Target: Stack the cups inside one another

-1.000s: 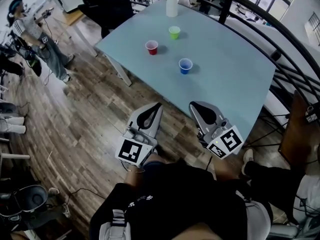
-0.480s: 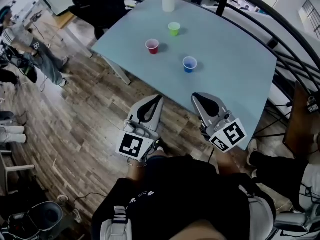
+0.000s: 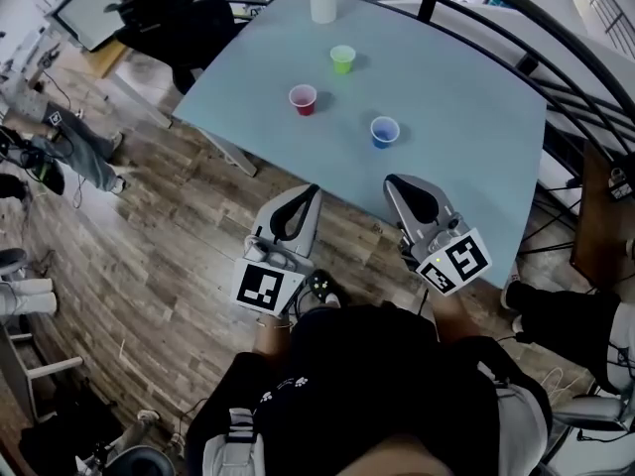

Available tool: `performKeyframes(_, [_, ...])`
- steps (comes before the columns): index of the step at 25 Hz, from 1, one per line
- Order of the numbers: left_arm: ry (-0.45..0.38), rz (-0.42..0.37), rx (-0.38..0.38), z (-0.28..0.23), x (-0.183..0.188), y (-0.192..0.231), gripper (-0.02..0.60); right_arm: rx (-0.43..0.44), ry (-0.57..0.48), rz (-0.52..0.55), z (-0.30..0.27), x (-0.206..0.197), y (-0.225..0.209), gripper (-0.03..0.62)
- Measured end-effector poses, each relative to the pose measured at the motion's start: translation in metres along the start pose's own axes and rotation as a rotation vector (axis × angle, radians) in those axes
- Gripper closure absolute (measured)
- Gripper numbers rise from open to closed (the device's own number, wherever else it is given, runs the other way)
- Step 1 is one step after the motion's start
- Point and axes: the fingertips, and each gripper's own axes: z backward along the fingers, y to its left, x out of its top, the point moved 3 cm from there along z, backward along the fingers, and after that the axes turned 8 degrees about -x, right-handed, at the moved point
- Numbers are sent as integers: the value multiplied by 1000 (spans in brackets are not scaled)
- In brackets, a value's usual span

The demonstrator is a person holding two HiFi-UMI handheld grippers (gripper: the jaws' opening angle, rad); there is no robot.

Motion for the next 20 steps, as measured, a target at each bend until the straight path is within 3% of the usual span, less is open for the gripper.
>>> performKeyframes(20, [21, -6, -186, -15, -16, 76, 595, -446, -29, 19, -38, -64, -61, 583])
